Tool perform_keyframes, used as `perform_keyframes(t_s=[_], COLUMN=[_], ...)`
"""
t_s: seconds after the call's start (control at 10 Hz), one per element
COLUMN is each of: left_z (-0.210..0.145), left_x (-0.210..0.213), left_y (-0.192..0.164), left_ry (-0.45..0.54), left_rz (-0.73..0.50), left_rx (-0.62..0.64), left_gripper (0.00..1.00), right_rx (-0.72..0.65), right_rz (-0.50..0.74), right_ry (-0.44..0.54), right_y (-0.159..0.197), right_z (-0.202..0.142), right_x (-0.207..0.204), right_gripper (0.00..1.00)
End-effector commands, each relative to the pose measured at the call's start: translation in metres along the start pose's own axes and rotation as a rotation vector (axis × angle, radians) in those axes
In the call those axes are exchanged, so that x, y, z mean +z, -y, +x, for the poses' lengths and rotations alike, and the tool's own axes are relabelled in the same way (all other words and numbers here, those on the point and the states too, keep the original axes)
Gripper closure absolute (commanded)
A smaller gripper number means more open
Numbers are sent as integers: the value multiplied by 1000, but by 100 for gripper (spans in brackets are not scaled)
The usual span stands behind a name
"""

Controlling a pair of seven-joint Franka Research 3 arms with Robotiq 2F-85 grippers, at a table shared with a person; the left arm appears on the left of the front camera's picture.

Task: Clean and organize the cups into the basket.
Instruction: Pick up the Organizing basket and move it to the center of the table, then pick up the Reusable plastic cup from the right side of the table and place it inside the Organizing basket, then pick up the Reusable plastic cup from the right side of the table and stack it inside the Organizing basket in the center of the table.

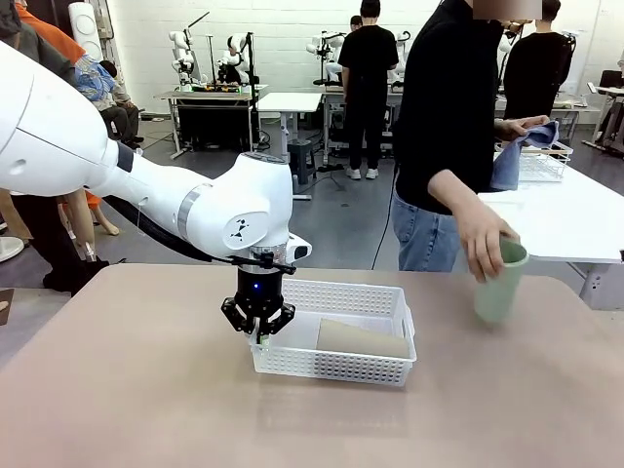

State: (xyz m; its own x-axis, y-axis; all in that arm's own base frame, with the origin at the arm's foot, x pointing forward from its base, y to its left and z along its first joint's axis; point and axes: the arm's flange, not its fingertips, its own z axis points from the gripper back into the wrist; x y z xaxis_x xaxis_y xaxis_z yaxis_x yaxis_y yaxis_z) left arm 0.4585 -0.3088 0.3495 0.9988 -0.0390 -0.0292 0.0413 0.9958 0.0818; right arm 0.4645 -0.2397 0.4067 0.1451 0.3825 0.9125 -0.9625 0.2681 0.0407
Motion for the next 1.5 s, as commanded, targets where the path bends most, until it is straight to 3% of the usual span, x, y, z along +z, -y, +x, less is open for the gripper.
perform_keyframes(t_s=[0.0,1.4], left_z=[-1,-1], left_x=[-4,-4], left_y=[0,0], left_ry=[0,0], left_rz=[11,11], left_rx=[-9,-9], left_gripper=[100,100], right_rx=[10,10], right_rz=[31,31], right_ry=[10,10], right_y=[3,3], right_z=[5,5], right_x=[-9,-9], right_gripper=[0,0])
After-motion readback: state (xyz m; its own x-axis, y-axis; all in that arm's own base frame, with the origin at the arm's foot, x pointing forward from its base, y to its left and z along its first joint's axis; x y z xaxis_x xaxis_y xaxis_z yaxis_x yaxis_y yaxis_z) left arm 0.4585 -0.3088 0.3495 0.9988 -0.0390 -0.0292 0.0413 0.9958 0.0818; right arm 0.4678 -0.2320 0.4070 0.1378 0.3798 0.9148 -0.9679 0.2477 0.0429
